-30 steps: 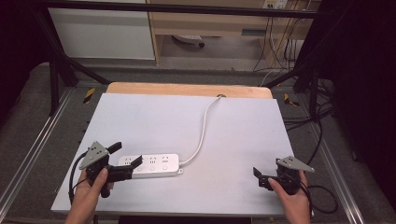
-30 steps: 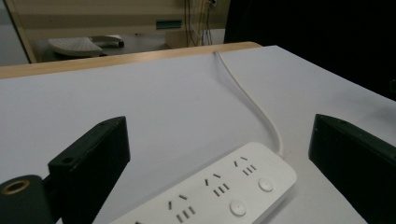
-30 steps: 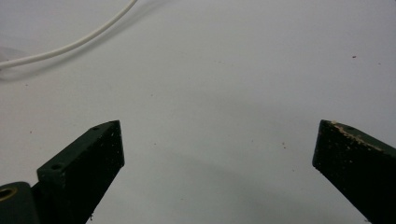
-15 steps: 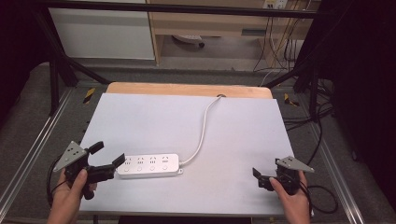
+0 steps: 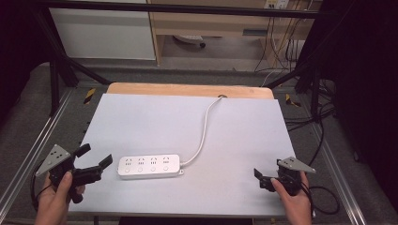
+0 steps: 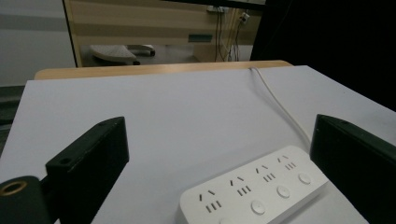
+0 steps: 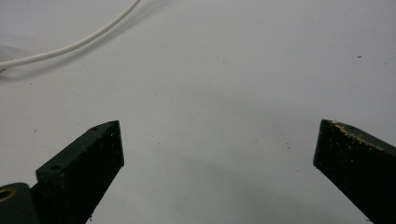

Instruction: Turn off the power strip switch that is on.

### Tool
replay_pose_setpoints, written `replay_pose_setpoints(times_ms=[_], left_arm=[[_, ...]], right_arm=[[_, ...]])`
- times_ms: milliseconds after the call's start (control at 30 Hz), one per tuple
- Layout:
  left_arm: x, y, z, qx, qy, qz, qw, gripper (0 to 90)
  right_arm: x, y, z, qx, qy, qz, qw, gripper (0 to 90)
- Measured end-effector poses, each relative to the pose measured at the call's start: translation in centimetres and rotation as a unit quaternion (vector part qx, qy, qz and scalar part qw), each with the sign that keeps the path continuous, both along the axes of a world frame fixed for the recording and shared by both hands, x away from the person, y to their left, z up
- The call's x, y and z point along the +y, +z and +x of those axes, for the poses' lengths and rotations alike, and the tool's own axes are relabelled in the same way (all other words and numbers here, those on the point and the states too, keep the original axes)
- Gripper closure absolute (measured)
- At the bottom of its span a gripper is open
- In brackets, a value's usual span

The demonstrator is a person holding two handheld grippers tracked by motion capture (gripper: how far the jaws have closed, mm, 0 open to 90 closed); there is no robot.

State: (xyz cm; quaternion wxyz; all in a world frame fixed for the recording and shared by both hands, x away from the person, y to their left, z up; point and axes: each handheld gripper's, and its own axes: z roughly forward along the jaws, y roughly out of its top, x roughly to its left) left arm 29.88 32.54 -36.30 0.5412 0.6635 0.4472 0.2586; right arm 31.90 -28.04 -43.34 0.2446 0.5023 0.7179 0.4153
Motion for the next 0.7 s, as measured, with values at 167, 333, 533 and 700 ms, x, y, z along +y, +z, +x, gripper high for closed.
replay_pose_setpoints(times_ms=[167, 333, 533, 700], left_arm=[[0.8, -0.2, -0.2, 0.002, 0.012, -0.003, 0.9999, 4.3], [1.4, -0.6, -0.2, 0.008, 0.019, -0.001, 0.9998, 4.3], [2.1, -1.2, -0.1, 0.017, 0.026, 0.005, 0.9995, 4.3], [2.7, -1.7, 0.0, 0.024, 0.033, 0.006, 0.9992, 4.3]], right_arm=[[0.0, 0.0, 0.0, 0.001, -0.001, 0.000, 1.0000, 2.4], [0.0, 0.0, 0.0, 0.001, 0.000, 0.000, 1.0000, 2.4], [0.0, 0.0, 0.0, 0.001, -0.001, 0.000, 1.0000, 2.3], [0.0, 0.0, 0.0, 0.001, -0.001, 0.000, 1.0000, 2.3]])
